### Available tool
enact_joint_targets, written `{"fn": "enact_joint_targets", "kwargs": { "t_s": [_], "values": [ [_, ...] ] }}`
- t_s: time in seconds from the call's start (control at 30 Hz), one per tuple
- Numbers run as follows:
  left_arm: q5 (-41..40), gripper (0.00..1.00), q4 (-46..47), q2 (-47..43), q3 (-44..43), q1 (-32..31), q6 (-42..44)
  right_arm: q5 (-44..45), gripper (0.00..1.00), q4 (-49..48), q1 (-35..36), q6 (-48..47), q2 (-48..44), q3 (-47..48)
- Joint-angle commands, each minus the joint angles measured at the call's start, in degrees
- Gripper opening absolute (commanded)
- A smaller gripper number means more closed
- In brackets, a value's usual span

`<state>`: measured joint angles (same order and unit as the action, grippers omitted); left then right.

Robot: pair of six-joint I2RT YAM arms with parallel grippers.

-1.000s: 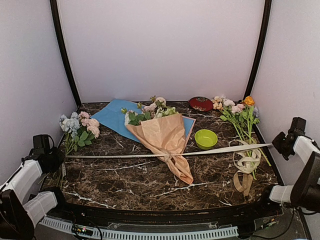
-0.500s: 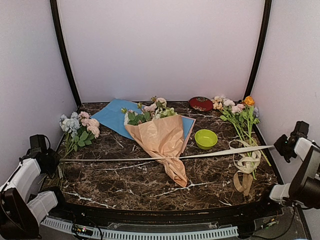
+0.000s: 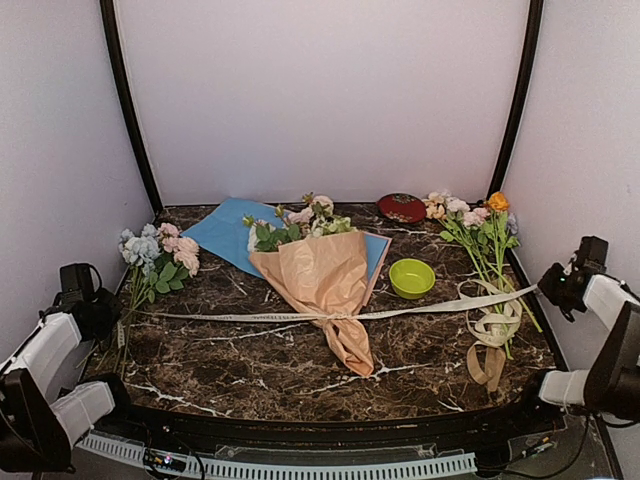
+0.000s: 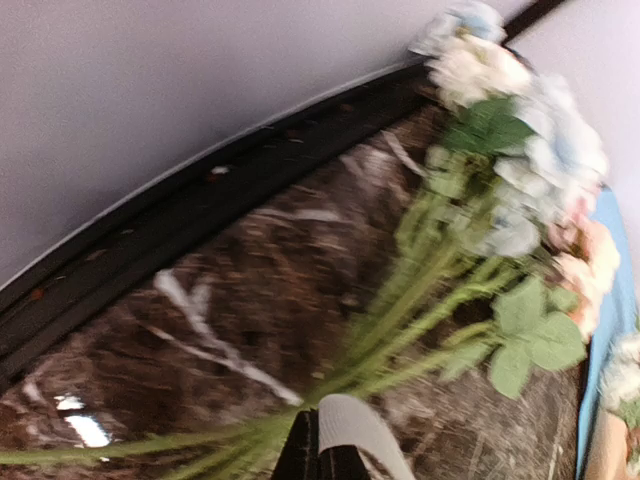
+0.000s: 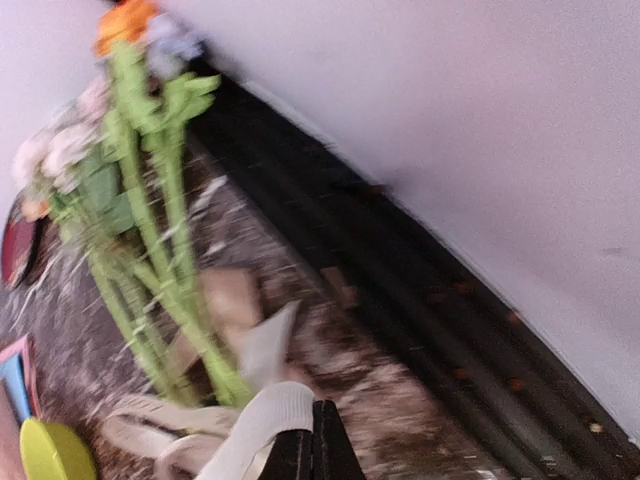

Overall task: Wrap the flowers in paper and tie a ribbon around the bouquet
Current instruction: Tie the ribbon around the folded bouquet.

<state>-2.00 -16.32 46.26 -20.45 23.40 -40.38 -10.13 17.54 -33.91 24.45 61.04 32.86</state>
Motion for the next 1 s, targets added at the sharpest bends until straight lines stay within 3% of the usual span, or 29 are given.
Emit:
{"fn": "enact_joint_targets", "kwargs": {
  "t_s": [0.0, 0.1, 0.2, 0.33, 0.43, 0.67, 0.97],
  "values": [
    [1.6, 0.00, 8.1, 0.1, -6.3, -11.4, 3.4, 3.8, 0.00, -3.6, 18.2, 0.7, -5.1, 3.4],
    [-2.8, 0.00, 8.4, 1.3, -12.8, -22.2, 5.6, 4.5, 0.00, -6.1, 35.0, 5.7, -7.6, 3.9],
    [-5.2, 0.00, 8.4, 5.3, -20.0, -33.3, 9.3, 11.0, 0.00, -8.1, 53.9, 7.9, -5.0, 5.2],
    [-9.8, 0.00, 9.2, 12.3, -27.3, -46.4, 16.0, 13.3, 0.00, -6.7, 71.7, 7.0, 8.6, 9.7],
    [-9.1, 0.00, 10.7, 14.6, -29.8, -49.6, 17.5, 12.4, 0.00, -4.9, 80.8, 5.5, 20.3, 14.6],
    [-12.1, 0.00, 10.3, 11.9, -34.2, -49.8, 21.4, 13.2, 0.00, 0.4, 92.2, 3.1, 40.2, 27.1],
    [-12.3, 0.00, 10.0, 20.1, -44.9, -49.7, 31.7, 5.8, 0.00, -1.6, 98.8, -0.2, 44.7, 32.7]
  ]
}}
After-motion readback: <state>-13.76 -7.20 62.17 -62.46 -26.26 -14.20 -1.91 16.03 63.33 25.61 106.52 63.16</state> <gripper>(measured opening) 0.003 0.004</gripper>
